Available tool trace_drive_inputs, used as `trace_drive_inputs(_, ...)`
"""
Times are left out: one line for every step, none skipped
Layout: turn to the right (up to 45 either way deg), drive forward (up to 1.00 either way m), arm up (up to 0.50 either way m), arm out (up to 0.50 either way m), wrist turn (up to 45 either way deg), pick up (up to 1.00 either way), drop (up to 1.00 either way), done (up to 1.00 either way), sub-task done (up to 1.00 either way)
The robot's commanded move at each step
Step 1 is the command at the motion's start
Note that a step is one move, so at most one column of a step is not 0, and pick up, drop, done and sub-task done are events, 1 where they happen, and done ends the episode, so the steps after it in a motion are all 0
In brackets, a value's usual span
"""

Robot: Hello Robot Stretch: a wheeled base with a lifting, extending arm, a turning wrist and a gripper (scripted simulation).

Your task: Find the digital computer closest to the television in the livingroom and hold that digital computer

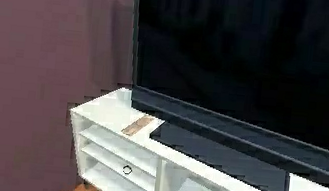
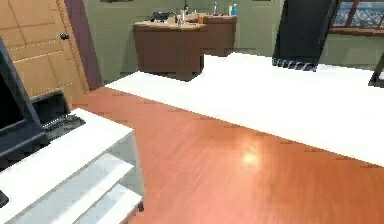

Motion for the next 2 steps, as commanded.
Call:
trace_drive_inputs(45.0, 0.0, 0.0, 0.0, 0.0, 0.0, 0.0, 0.0, 0.0)
trace_drive_inputs(45.0, 0.0, 0.0, 0.0, 0.0, 0.0, 0.0, 0.0, 0.0)
